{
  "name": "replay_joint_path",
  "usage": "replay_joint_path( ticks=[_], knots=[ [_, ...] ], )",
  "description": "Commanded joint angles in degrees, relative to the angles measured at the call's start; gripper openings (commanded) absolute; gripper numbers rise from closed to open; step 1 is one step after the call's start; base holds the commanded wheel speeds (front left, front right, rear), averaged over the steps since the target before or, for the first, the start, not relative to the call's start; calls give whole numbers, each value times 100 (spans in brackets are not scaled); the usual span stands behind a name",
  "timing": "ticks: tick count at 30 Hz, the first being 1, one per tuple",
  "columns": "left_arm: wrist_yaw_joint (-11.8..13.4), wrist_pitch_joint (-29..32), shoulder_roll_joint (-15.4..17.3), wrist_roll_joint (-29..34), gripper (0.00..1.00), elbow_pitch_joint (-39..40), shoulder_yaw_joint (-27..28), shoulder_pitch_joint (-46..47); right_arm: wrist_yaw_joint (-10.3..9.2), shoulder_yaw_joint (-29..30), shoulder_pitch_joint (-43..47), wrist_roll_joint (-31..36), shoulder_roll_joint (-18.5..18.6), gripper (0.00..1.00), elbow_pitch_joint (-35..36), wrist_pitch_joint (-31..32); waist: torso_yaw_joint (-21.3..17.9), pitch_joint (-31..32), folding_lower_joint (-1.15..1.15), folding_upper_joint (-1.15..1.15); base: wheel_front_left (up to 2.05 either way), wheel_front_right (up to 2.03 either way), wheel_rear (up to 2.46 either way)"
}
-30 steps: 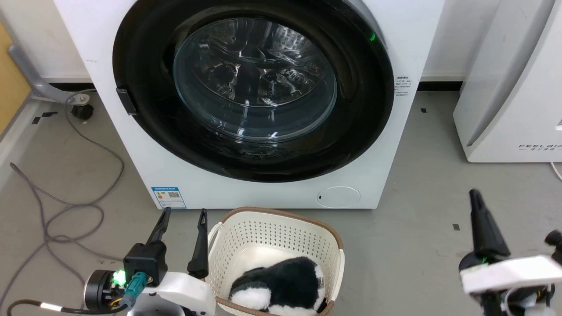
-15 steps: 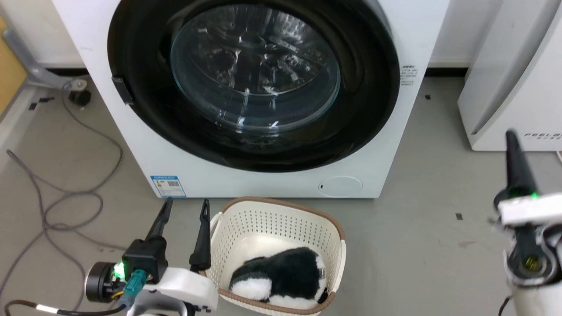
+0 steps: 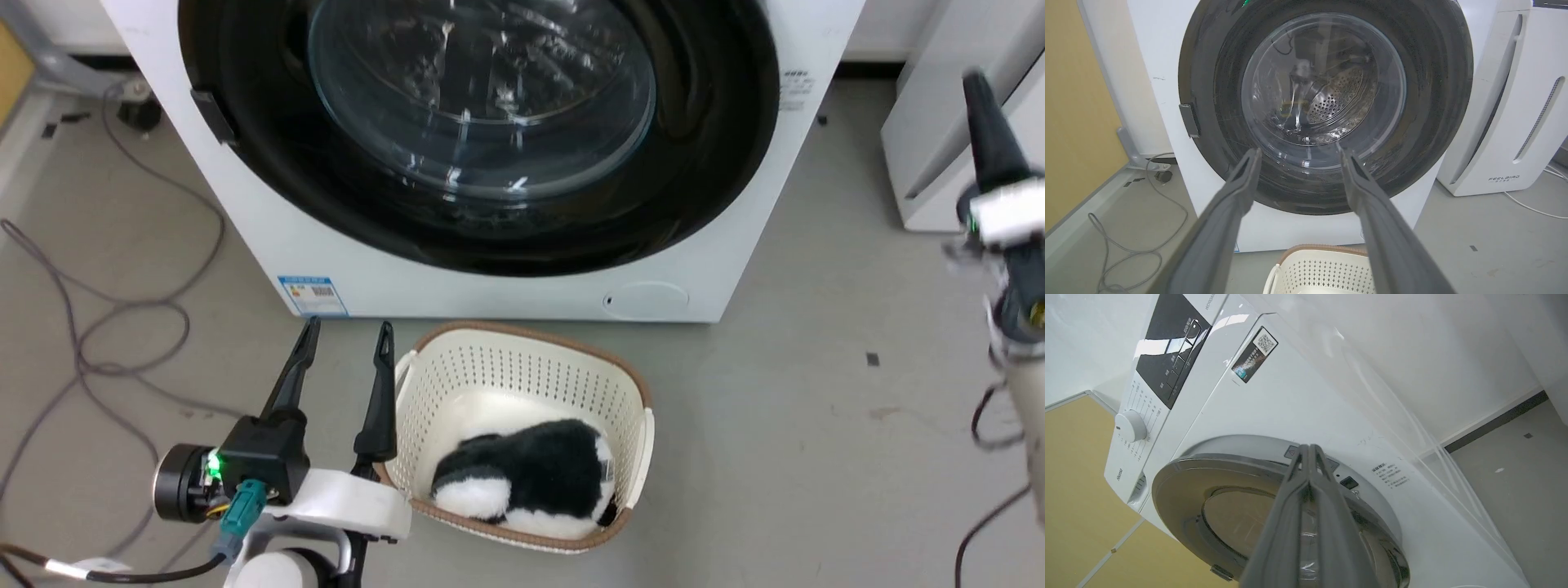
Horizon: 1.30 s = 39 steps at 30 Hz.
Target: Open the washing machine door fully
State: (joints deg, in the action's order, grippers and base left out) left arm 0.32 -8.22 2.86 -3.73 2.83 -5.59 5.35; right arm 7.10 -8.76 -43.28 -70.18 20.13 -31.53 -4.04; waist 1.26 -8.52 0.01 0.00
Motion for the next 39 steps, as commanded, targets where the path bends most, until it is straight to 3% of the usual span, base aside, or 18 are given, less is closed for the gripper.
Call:
replay_joint_path(
  ticks=[1,10,17,33,39],
  knots=[
    [-8,-67,5,-29,100,55,-37,108,23,-130,-324,-210,93,0,-186,48,19,-92,0,0,0,0,0],
    [-2,-175,4,-37,100,252,-122,332,26,-1226,-2000,-545,277,0,-1264,777,82,-502,0,0,0,0,0],
    [-5,-258,4,-28,100,363,-174,465,28,-1927,-3031,-755,216,0,-1820,1302,99,-779,0,0,0,0,0],
    [66,-450,3,-158,100,481,-382,761,33,-3375,-4639,-1345,-43,0,-2983,2443,233,-1267,0,0,0,0,0],
    [106,-522,3,-223,100,469,-475,830,35,-3826,-4970,-1707,-77,0,-3262,3187,283,-1356,-1,0,0,0,0]
  ],
)
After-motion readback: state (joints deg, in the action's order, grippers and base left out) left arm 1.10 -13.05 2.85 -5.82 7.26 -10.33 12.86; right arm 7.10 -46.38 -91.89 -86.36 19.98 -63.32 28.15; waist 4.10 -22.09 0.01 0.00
